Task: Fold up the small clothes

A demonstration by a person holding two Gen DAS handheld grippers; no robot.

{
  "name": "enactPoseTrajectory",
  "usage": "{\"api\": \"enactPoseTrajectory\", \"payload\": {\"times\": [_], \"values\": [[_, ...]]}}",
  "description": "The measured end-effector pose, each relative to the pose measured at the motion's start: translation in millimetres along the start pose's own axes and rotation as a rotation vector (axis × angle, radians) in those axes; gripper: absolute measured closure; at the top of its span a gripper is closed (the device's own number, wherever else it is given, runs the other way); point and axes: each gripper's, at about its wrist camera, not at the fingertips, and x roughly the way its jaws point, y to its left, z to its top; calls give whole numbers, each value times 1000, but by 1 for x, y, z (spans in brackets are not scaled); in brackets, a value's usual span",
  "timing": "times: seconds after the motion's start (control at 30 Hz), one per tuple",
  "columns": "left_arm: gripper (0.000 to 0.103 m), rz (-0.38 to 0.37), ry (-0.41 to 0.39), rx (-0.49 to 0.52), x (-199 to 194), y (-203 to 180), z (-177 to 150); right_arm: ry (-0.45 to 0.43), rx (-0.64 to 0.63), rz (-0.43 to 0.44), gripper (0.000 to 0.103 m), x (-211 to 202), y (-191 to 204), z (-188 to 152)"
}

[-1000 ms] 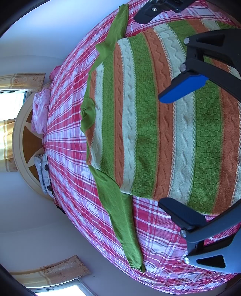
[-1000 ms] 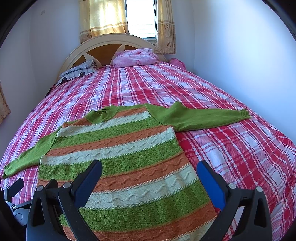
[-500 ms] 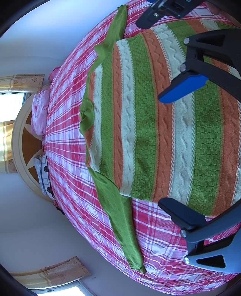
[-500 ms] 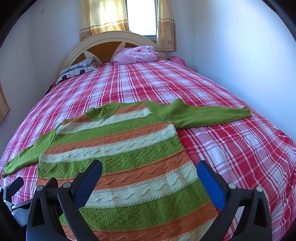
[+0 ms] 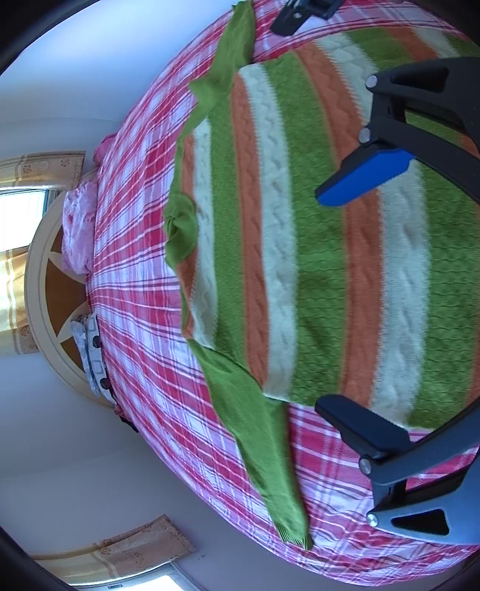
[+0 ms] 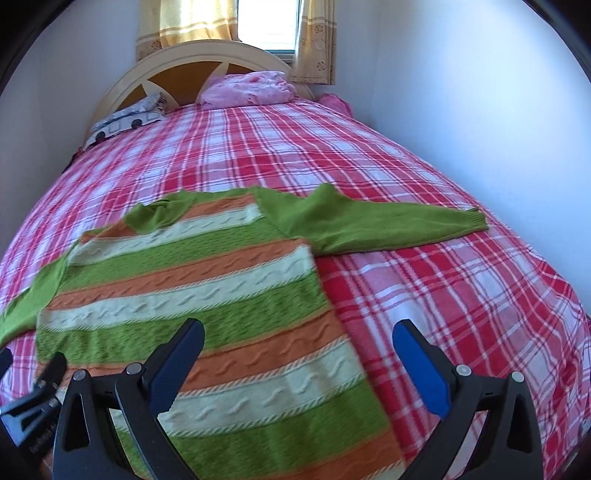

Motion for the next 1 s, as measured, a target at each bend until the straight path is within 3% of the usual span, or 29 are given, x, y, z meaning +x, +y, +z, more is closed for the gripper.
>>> {"api": "enactPoseTrajectory", "payload": {"times": [0.23,0.4,0.47,0.53,0.63,0.73,0.8,0.87,1.0], "values": [[0,8,-25,-41,29,12,18,3,32,3,1,22,-30,18],[0,16,-41,-101,56,34,24,-36,107,3,2,50,-87,40],[0,39,-53,-124,64,41,25,-89,169,2,6,61,-124,52],[0,75,-46,-133,74,46,24,-118,256,-10,28,77,-169,64],[0,104,-7,-158,94,53,18,-51,458,-14,50,116,-242,77],[0,70,70,-208,110,60,12,36,675,-37,51,156,-304,75],[0,51,86,-227,112,64,10,70,744,-48,51,177,-326,73],[0,34,111,-248,116,67,8,63,772,-63,51,191,-336,74],[0,27,106,-253,116,66,5,63,681,-119,51,207,-329,91]]}}
